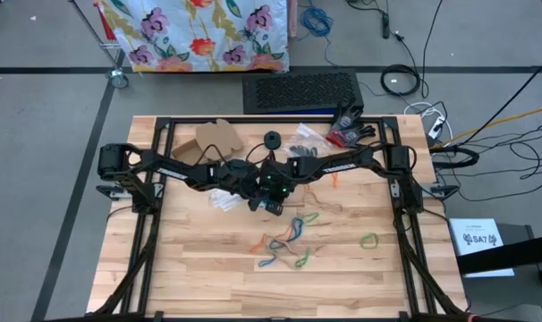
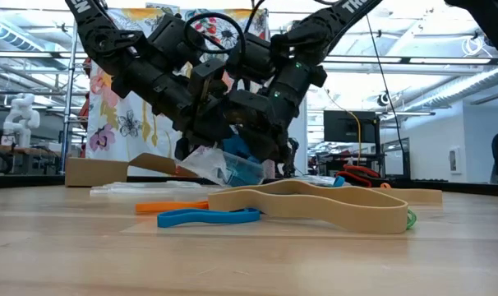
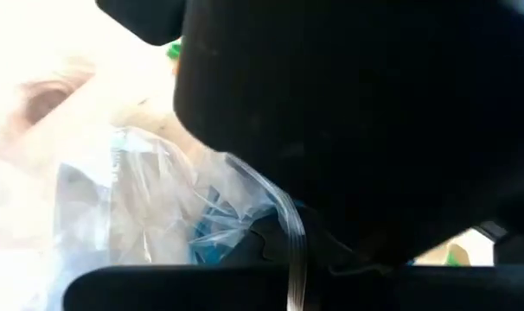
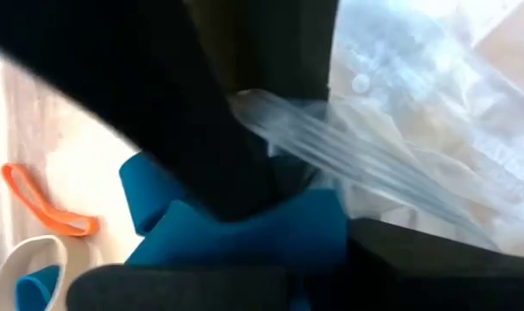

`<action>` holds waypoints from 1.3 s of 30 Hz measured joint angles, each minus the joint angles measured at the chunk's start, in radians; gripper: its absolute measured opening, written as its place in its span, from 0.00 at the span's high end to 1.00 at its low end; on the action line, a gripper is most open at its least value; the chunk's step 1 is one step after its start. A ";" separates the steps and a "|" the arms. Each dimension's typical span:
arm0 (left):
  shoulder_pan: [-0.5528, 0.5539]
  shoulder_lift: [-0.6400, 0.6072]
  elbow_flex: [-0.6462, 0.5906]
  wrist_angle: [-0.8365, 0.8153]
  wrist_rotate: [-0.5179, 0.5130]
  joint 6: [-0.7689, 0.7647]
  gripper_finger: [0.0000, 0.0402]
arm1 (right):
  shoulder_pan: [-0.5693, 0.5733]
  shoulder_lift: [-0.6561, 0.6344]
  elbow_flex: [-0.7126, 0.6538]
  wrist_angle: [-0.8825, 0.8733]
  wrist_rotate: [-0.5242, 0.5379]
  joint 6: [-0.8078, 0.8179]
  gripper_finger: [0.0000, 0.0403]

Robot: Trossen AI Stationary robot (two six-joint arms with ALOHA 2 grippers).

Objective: Sort rubber bands
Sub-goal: Put the blue rubber band into the transparent zip bag

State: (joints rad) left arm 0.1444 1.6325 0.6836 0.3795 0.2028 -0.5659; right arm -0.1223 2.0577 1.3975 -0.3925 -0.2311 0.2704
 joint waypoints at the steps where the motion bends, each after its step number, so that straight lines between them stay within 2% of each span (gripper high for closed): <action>1: -0.001 0.000 0.002 -0.019 -0.017 -0.001 1.00 | 0.000 0.001 0.003 0.002 0.001 -0.011 1.00; 7: 0.000 0.010 0.003 -0.102 -0.049 -0.007 1.00 | 0.002 0.002 0.010 -0.006 0.004 -0.024 1.00; 12: 0.000 0.048 0.001 -0.143 -0.058 -0.032 1.00 | 0.006 -0.008 0.011 0.002 0.048 -0.024 1.00; 24: 0.025 0.074 0.001 -0.135 -0.034 -0.029 1.00 | 0.013 -0.056 0.013 0.019 0.138 -0.055 1.00; 30: 0.032 0.075 0.000 -0.126 -0.020 -0.029 1.00 | 0.021 -0.094 0.013 -0.041 0.179 -0.062 1.00; 35: 0.034 0.075 0.000 -0.131 -0.005 -0.029 1.00 | 0.027 -0.118 0.013 -0.115 0.212 -0.111 1.00; 39: 0.038 0.075 0.000 -0.130 0.003 -0.030 1.00 | 0.063 -0.143 0.013 -0.105 0.226 -0.197 1.00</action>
State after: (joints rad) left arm 0.1821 1.7077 0.6836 0.2493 0.2059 -0.5957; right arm -0.0596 1.9148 1.4105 -0.4971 -0.0053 0.0736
